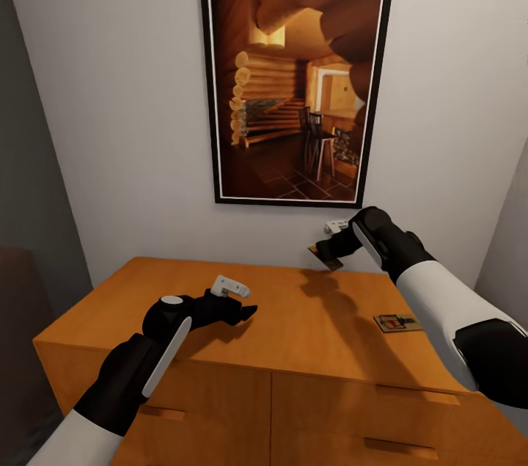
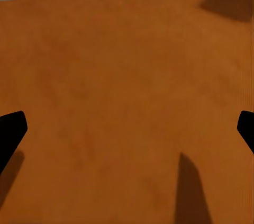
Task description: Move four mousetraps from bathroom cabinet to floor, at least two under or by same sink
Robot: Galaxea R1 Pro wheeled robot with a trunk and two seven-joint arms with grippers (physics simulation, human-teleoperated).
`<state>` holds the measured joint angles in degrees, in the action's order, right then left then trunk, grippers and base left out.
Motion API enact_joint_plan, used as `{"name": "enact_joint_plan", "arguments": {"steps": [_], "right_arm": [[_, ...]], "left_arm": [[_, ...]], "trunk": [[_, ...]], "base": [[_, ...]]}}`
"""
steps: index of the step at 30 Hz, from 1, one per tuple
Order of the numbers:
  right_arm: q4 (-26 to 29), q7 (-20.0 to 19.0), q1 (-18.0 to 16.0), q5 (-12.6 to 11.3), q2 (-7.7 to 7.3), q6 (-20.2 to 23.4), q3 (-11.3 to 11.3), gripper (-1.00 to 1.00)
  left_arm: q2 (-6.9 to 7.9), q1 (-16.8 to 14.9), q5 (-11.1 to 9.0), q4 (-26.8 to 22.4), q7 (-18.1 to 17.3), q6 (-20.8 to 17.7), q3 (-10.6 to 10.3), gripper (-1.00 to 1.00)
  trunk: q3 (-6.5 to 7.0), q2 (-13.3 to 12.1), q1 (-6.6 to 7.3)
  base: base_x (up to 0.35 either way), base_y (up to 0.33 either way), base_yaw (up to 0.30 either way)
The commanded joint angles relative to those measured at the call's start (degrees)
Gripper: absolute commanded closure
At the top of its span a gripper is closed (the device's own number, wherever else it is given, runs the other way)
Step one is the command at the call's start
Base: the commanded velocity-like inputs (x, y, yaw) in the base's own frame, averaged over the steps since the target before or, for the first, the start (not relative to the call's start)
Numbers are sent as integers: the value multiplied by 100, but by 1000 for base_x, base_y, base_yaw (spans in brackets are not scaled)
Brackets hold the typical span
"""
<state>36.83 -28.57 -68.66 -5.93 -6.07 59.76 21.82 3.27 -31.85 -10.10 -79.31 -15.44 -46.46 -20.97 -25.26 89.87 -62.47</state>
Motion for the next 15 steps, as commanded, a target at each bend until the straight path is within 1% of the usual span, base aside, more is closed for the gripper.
{"name": "enact_joint_plan", "arguments": {"steps": [1,4,7,11,15], "right_arm": [[0,36,-7,-65,-8,24,31,100],[-14,60,-7,-68,-34,24,8,100],[-19,142,26,-58,-29,24,7,100],[-4,203,36,-55,-53,24,5,100],[31,209,37,-51,-70,24,0,100]], "left_arm": [[1,-5,-36,-5,13,-27,-5,-100],[-2,-5,-36,-5,17,-24,-1,-100],[-4,-5,-46,-1,16,-29,41,-100],[-10,-5,-49,3,-5,-43,195,-100],[-11,-5,-41,-2,-23,-72,262,-100]], "trunk": [[-7,4,0],[-7,4,0],[-7,4,0],[-7,4,0],[-7,4,0]], "base": [[0,0,-14],[0,0,-5],[0,0,0],[0,0,0],[0,0,0]]}}
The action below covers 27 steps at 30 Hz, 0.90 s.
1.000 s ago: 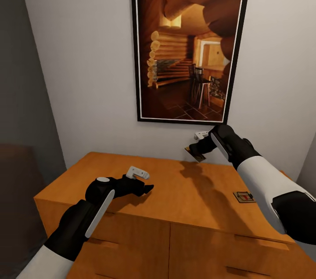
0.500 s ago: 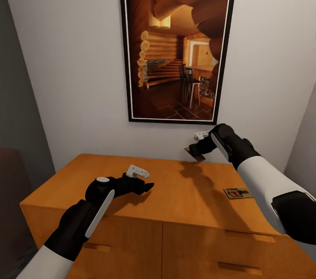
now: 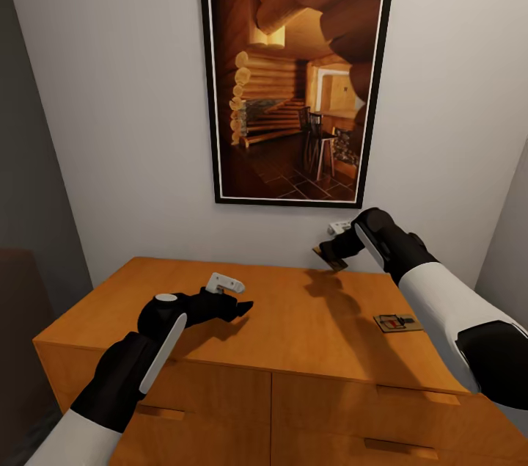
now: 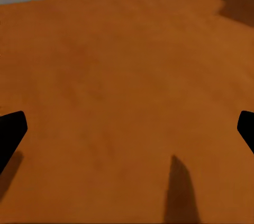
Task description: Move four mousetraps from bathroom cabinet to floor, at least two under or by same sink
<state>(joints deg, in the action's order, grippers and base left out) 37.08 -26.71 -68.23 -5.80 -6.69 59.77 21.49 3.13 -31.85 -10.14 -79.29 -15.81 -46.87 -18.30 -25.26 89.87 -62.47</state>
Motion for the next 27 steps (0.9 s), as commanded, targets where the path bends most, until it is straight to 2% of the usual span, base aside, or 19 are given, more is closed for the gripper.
{"name": "enact_joint_plan", "arguments": {"steps": [1,8,27], "right_arm": [[13,24,-6,-62,-8,23,32,100],[34,27,-6,-62,-20,23,24,100],[31,26,-3,-69,-30,23,22,100]], "left_arm": [[3,-5,-35,-3,11,-35,4,-100],[-11,-5,-33,-5,16,-38,18,-100],[-5,-5,-32,-8,16,-24,19,-100]], "trunk": [[-7,4,0],[23,4,0],[115,4,0]], "base": [[0,0,-6],[0,0,-113],[0,0,-239]]}}
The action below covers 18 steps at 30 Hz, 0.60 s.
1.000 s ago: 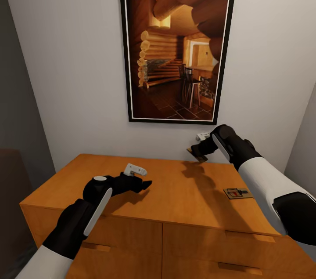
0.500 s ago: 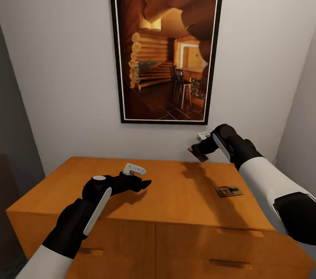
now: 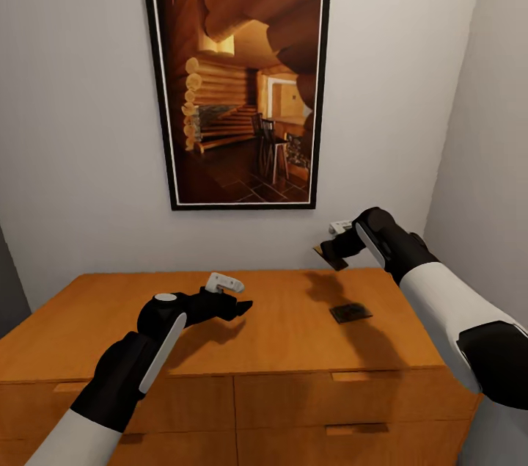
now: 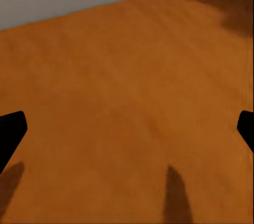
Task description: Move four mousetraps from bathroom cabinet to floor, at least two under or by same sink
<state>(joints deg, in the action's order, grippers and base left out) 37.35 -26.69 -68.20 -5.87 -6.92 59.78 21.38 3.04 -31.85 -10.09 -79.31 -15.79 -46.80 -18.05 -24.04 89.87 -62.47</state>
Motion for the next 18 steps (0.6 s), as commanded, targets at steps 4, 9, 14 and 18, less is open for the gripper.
{"name": "enact_joint_plan", "arguments": {"steps": [4,9,14,18], "right_arm": [[1,26,-3,-63,-7,22,32,100],[-24,25,-6,-63,-11,22,32,100],[-52,25,-3,-65,-11,22,32,100],[-59,24,-7,-70,-31,22,32,100]], "left_arm": [[4,-5,-37,-6,16,-30,-5,-100],[-2,-5,-37,-6,28,-31,-5,-100],[-8,-5,-37,-2,36,-24,-5,-100],[-6,-5,-37,-2,37,-21,-5,-100]], "trunk": [[12,4,0],[36,4,0],[60,4,0],[79,4,0]], "base": [[0,0,-237],[0,0,-237],[0,0,-237],[0,0,-237]]}}
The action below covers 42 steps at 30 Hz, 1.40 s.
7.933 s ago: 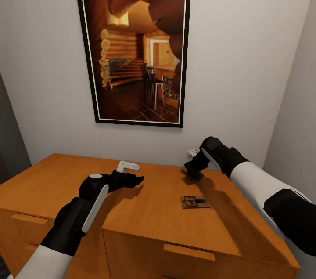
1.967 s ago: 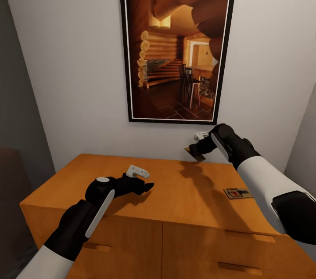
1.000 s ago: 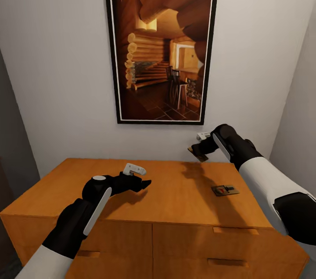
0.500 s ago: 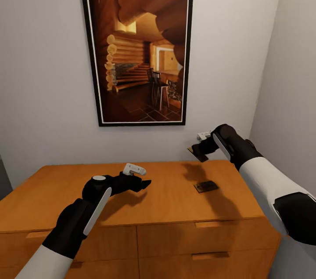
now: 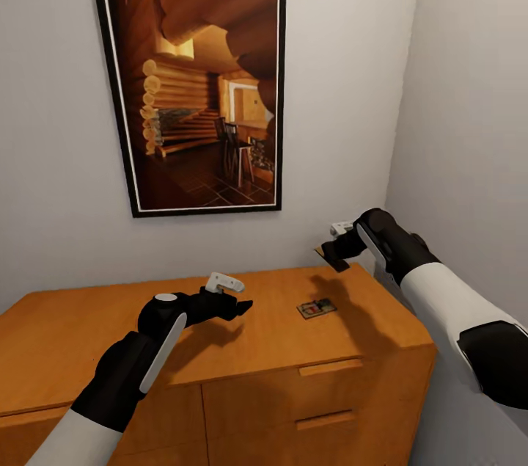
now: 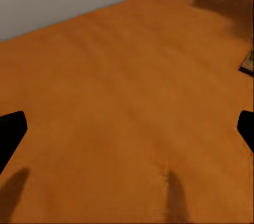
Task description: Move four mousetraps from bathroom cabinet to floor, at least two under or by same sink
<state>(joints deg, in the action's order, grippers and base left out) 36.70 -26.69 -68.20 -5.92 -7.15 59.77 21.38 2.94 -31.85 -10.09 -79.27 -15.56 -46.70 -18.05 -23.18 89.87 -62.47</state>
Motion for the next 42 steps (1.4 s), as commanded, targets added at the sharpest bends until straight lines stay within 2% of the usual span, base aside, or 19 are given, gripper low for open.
{"name": "enact_joint_plan", "arguments": {"steps": [1,14,42], "right_arm": [[2,24,-8,-66,-16,23,33,100],[-13,28,-9,-68,-24,23,35,100],[-113,23,-4,-83,-18,23,51,100]], "left_arm": [[5,-5,-37,-6,13,-30,-5,-100],[12,-5,-37,-1,11,-24,-5,-100],[18,-5,-49,-1,6,-24,-5,-100]], "trunk": [[-2,4,0],[60,4,0],[70,4,0]], "base": [[0,0,-237],[0,0,-237],[0,0,-21]]}}
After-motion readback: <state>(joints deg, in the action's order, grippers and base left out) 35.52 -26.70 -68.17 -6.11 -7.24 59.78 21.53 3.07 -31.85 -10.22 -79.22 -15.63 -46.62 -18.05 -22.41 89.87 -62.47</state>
